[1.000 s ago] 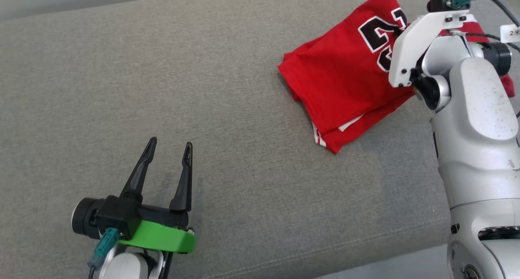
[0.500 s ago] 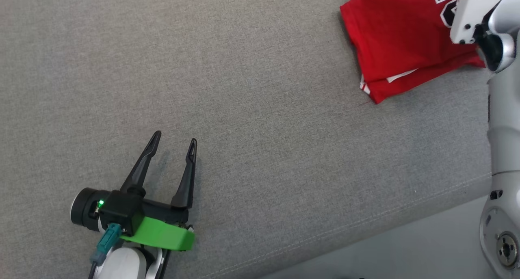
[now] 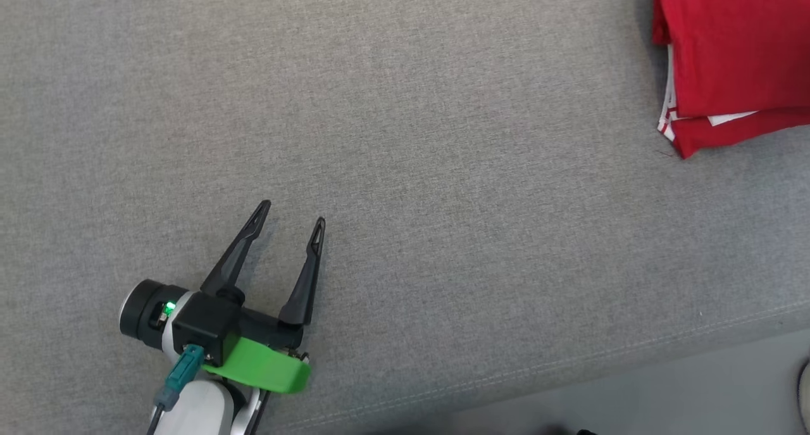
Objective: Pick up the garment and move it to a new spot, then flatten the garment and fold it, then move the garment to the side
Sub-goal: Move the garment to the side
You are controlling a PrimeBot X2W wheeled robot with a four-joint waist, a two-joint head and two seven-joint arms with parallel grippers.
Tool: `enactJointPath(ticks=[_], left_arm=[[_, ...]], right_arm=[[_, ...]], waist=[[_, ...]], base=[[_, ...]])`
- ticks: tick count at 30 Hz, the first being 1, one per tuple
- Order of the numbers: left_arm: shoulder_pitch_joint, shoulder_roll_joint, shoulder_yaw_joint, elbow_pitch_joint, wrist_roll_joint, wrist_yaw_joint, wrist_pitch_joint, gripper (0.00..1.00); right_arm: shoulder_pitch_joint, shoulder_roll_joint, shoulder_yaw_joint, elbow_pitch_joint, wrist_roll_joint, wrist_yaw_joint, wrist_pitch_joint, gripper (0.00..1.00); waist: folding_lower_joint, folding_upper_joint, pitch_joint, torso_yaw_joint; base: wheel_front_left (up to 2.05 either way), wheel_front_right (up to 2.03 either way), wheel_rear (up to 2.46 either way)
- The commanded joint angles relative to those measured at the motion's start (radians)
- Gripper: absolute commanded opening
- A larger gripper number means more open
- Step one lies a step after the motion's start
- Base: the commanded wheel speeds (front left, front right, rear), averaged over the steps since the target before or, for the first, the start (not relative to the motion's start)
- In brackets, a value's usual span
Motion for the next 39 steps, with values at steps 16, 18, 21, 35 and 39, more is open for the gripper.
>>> enactJointPath(ticks=[16, 18, 21, 35, 39], left_arm=[[-0.042, 0.005, -0.02, -0.008, 0.006, 0.003, 0.0, 1.0], [-0.035, 0.001, -0.015, -0.008, -0.007, 0.002, 0.0, 1.0], [-0.009, -0.017, 0.025, 0.011, -0.016, 0.044, 0.0, 1.0], [0.078, -0.092, 0.188, 0.168, -0.219, 0.169, 0.03, 1.0], [0.092, -0.097, 0.213, 0.204, -0.26, 0.195, 0.072, 1.0]], right_arm=[[0.017, 0.067, -0.091, 0.093, -0.099, -0.001, -0.217, 1.0], [0.038, 0.074, -0.066, 0.111, -0.084, -0.001, -0.256, 1.0], [0.065, 0.089, -0.02, 0.131, -0.053, -0.001, -0.328, 1.0], [0.258, 0.165, 0.204, 0.17, 0.309, -0.001, -0.583, 1.0], [0.344, 0.187, 0.259, 0.123, 0.405, -0.001, -0.622, 1.0]], waist=[[0.0, -0.0001, -0.047, 0.035], [0.0, -0.0001, -0.079, 0.036], [0.0, -0.0001, -0.13, 0.039], [0.0, -0.0001, -0.381, 0.104], [0.0, -0.0001, -0.441, 0.125]], base=[[0.0, 0.0, 0.0], [0.0, 0.0, 0.0], [0.0, 0.0, 0.0], [0.0, 0.0, 0.0], [0.0, 0.0, 0.0]])
